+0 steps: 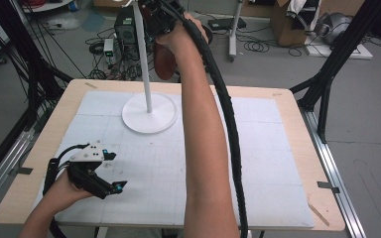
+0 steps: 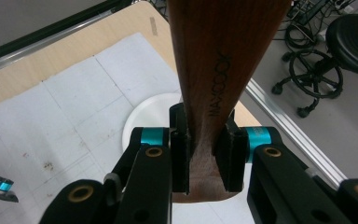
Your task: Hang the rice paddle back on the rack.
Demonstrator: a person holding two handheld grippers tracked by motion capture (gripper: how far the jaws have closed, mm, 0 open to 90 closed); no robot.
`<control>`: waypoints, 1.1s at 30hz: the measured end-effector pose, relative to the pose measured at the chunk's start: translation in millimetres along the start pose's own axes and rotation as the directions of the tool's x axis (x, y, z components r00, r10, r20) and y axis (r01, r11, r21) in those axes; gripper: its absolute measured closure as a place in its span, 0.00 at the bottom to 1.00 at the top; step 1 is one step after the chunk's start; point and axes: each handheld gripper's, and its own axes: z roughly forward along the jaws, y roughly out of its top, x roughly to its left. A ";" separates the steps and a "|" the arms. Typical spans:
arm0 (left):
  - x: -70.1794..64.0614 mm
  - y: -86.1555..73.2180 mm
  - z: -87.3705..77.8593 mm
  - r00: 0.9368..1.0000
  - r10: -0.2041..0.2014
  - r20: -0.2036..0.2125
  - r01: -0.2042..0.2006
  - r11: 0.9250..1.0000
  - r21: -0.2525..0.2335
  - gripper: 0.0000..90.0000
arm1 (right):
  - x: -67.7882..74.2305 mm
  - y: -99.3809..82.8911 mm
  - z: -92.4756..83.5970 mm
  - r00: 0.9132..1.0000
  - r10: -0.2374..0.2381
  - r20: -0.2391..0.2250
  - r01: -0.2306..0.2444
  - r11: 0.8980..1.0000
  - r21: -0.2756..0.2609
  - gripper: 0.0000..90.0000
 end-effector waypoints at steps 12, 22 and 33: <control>-1.9 0.0 1.5 1.000 0.002 0.006 -0.002 1.000 0.005 0.02 | -3.9 -0.8 4.5 1.000 0.008 0.017 -0.008 1.000 0.003 0.87; -1.8 -0.5 3.0 1.000 0.000 0.008 0.000 1.000 0.010 0.02 | -6.9 -0.1 11.1 1.000 0.012 0.021 -0.012 1.000 -0.007 0.87; -1.8 -0.8 3.3 1.000 -0.001 0.008 0.001 1.000 0.009 0.02 | -7.9 -5.2 16.8 1.000 -0.016 0.026 0.016 1.000 -0.010 0.61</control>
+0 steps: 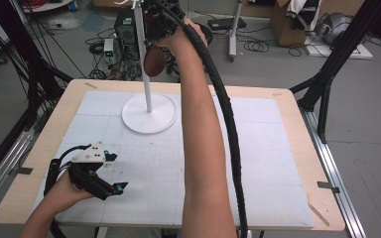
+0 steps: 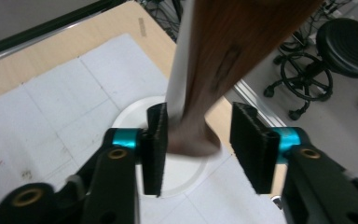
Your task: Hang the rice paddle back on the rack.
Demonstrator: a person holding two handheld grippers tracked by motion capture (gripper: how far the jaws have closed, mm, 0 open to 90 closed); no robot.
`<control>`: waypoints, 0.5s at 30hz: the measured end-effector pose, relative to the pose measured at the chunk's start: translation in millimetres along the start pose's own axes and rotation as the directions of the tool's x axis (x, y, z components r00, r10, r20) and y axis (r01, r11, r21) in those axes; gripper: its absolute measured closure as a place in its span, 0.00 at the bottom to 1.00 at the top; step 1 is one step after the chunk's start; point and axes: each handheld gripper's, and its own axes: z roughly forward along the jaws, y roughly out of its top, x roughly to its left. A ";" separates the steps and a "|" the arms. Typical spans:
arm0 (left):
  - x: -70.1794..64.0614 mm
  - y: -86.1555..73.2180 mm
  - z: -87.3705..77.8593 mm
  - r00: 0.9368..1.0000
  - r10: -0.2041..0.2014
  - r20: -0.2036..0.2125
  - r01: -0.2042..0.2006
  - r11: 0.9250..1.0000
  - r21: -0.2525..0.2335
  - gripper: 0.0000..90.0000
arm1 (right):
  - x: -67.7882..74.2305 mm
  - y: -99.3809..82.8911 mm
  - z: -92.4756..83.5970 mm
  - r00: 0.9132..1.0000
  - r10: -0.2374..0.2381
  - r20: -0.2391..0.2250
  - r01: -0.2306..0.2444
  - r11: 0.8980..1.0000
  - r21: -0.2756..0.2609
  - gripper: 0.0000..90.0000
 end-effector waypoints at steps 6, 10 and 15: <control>-0.6 0.0 0.6 1.000 0.000 0.000 0.000 1.000 0.005 0.02 | -3.3 -10.5 -0.6 0.999 -0.002 -0.050 0.002 1.000 -0.004 0.48; -0.1 0.0 1.2 1.000 0.006 0.000 -0.006 1.000 0.007 0.02 | -1.7 -18.7 0.7 0.996 -0.024 -0.090 0.024 1.000 0.005 0.36; -0.8 -0.3 2.8 1.000 0.001 0.001 -0.001 1.000 0.007 0.02 | 1.3 -30.9 1.0 0.989 -0.037 -0.140 0.038 0.999 0.001 0.19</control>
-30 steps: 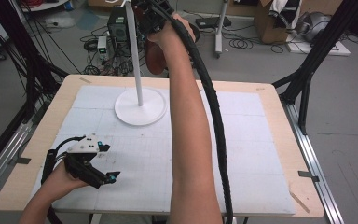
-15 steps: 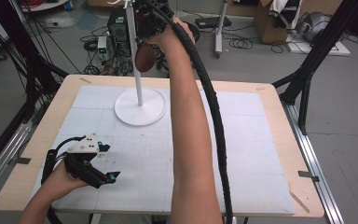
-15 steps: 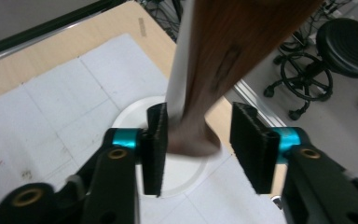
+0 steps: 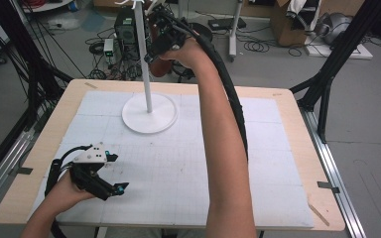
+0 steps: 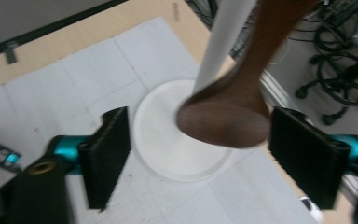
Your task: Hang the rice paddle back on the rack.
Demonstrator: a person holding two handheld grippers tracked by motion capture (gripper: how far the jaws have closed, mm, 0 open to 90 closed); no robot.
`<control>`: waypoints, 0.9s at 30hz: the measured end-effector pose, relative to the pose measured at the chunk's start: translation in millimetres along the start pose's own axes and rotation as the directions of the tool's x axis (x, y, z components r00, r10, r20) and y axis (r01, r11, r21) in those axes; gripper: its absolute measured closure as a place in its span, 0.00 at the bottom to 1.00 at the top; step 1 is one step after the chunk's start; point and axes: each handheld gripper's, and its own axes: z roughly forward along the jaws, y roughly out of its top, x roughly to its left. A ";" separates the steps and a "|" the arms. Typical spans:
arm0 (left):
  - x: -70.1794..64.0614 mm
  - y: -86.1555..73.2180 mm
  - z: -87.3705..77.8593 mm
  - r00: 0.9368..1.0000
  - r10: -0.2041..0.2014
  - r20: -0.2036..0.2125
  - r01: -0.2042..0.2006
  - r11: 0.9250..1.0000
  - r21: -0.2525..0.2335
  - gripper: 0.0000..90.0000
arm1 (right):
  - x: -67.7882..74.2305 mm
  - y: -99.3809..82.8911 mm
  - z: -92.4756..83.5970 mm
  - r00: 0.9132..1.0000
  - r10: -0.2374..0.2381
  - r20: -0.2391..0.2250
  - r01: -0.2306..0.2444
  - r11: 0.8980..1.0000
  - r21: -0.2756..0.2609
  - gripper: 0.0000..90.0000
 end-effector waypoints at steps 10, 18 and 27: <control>0.4 -0.1 1.2 1.000 0.000 0.005 0.000 1.000 0.004 0.02 | 0.9 -27.9 -2.6 0.998 0.002 -0.061 -0.004 1.000 -0.030 0.01; 0.6 0.0 -0.5 1.000 -0.011 0.009 0.011 1.000 -0.011 0.02 | 6.7 -54.4 -10.7 0.998 -0.010 -0.064 0.007 0.999 -0.050 0.01; 1.9 0.1 -3.4 1.000 -0.013 0.007 0.013 0.999 -0.031 0.02 | 20.0 -79.0 -18.8 0.996 -0.043 -0.079 0.036 0.996 -0.080 0.01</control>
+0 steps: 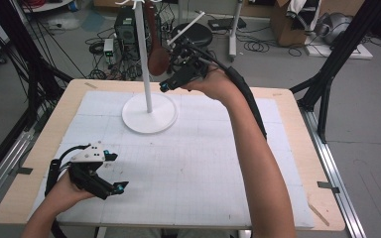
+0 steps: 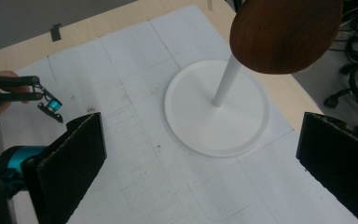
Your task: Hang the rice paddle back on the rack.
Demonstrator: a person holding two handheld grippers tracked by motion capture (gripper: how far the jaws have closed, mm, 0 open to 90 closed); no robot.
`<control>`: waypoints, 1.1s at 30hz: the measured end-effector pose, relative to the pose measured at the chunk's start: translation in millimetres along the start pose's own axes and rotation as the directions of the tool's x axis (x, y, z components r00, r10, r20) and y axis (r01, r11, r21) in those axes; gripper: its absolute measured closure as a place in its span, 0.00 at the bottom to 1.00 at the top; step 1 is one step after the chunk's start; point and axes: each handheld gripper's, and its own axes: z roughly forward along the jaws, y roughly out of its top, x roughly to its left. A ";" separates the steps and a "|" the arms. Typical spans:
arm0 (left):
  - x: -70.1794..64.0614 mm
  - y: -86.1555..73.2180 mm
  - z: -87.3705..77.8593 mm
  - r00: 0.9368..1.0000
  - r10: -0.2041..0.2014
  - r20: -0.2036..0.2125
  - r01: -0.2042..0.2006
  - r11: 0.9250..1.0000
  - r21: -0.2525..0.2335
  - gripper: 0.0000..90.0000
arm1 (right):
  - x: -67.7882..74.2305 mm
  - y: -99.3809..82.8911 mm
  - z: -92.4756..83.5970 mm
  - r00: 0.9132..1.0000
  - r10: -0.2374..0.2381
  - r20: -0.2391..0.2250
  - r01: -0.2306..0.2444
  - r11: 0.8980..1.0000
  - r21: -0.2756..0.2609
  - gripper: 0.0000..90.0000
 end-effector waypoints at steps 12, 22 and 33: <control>0.8 0.4 -2.5 1.000 -0.008 0.001 0.008 1.000 -0.022 0.02 | 14.4 -30.8 -9.5 1.000 -0.026 -0.008 0.026 0.999 -0.028 0.01; 1.4 0.3 -4.2 1.000 -0.009 -0.001 0.009 0.999 -0.038 0.02 | 19.2 -60.9 -17.7 1.000 -0.007 -0.022 0.006 0.998 -0.068 0.01; 3.2 -0.4 -6.9 1.000 -0.029 -0.004 0.029 0.997 -0.066 0.02 | 25.2 -91.8 -21.3 1.000 -0.007 -0.020 0.006 0.997 -0.079 0.01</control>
